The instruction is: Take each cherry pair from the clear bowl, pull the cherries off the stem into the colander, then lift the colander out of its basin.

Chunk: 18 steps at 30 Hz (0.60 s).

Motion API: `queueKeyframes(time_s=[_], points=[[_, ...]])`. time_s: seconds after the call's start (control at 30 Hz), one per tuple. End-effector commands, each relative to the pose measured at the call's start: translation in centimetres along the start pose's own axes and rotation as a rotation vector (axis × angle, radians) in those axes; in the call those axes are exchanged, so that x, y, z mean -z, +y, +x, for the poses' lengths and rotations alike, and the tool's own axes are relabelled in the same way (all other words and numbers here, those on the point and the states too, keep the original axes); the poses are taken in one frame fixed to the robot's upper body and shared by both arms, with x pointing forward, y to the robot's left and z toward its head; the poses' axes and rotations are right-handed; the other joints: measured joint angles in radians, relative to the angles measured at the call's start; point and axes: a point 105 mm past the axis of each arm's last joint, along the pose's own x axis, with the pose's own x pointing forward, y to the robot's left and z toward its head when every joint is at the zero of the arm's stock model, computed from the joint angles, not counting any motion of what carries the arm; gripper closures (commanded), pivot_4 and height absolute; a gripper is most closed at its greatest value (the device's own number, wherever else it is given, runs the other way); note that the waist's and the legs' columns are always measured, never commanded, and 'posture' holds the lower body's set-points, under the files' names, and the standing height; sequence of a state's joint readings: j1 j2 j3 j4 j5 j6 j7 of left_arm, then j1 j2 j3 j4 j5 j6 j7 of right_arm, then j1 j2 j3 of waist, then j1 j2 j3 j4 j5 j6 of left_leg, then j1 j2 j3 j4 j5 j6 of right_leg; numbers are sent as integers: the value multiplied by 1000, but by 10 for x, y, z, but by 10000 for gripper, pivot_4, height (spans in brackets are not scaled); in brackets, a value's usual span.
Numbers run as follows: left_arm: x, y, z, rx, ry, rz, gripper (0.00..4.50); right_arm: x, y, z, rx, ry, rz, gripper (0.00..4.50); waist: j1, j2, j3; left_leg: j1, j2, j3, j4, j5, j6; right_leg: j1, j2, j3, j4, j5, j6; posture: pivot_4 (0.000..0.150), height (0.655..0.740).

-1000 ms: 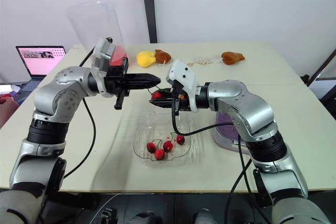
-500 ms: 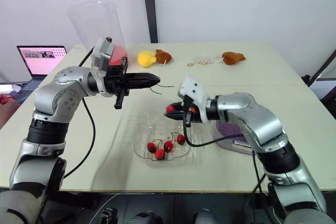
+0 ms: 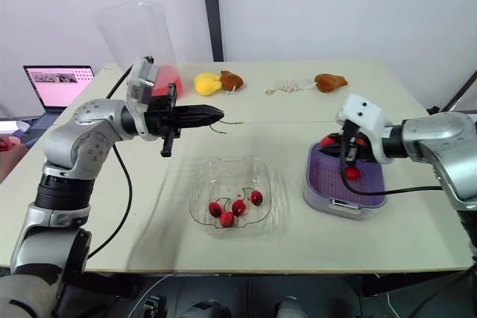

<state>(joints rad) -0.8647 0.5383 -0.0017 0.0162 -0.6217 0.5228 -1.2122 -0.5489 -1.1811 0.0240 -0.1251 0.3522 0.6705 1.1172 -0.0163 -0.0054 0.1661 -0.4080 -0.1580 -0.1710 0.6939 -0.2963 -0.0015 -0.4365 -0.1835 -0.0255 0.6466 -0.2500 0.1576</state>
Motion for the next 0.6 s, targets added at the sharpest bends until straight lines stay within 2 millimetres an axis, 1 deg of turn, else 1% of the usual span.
queueKeyframes(time_s=[0.03, 0.1, 0.13, 0.17, 0.2, 0.3, 0.33, 0.43, 0.5, 0.53, 0.57, 0.6], points=[[-7, -2, -2, -20, -21, 36, 45000, 18, 4, 5, -40, 56, -14, 39042, -1, 0, 0, 0, 0, 0, 0, 0, 0, 0, 0, 0, 0, 0, 0, 1500, 7400], [-6, -3, -2, -27, -23, 31, 45000, 27, 4, 10, -44, 74, -8, 30276, 0, 0, 0, 0, 0, 0, 0, 0, 0, 0, 0, 0, 0, 0, 0, 1500, 7400], [-5, -3, -2, -30, -21, 30, 45000, 32, 4, 12, -38, 89, -3, 28592, 0, 0, 0, 0, 0, 0, 0, 0, 0, -1, 0, 0, 0, 0, 0, 1500, 7400], [-5, -3, -2, -32, -20, 30, 45000, 36, 3, 13, -33, 100, -2, 24047, 2, 0, 0, 0, 0, 1, 0, 0, 0, -1, -1, 0, 0, 0, 0, 1500, 7400], [-4, -4, -3, -35, -19, 27, 45000, 38, 1, 14, -25, 105, 0, 18507, 3, 0, 0, 0, 0, 1, 0, 0, 0, 0, -1, 0, 0, 0, 0, 1500, 7400], [-3, -5, -5, -48, -15, 20, 45000, 35, -1, 12, -17, 94, 0, 3725, 7, 0, 0, 0, 0, 0, 1, 0, 0, 0, -1, 0, 0, 0, 0, 1500, 7400], [-1, -5, -6, -53, -12, 16, 45000, 31, -2, 10, -22, 83, -5, 128, 7, 0, 0, 0, 0, 0, 1, 0, 0, 0, -1, 0, 0, 0, 0, 1500, 7400], [3, -5, -10, -72, 2, 5, 45000, 5, -7, -4, -36, 5, -8, 128, 4, 1, 0, 0, 0, 0, 1, 0, 0, 0, -1, 0, 0, 0, 0, 1500, 7400], [4, -5, -13, -94, 11, -5, 45000, -23, -4, -13, -85, -110, 17, 128, 3, 1, 1, 0, 0, 0, 1, 0, 0, 0, -1, 0, 0, 0, 0, 1500, 7400], [5, -5, -16, -107, 19, -9, 45000, -39, 1, -17, -132, -182, 29, 128, 1, 1, 1, 0, 0, 0, 1, 0, 0, 0, 0, 0, -1, 0, 0, 1500, 7400], [6, -5, -22, -133, 26, -20, 45000, -64, 12, -23, -216, -281, 24, 128, 1, 1, 1, 0, 0, 0, 0, 0, 0, 0, 0, 0, -1, 0, 0, 1500, 7400], [7, -5, -28, -157, 32, -30, 45000, -82, 23, -28, -294, -354, 8, 128, -2, 1, 1, 0, 1, 0, 0, 0, 0, 0, 0, 0, -1, 0, 0, 1500, 7400]])
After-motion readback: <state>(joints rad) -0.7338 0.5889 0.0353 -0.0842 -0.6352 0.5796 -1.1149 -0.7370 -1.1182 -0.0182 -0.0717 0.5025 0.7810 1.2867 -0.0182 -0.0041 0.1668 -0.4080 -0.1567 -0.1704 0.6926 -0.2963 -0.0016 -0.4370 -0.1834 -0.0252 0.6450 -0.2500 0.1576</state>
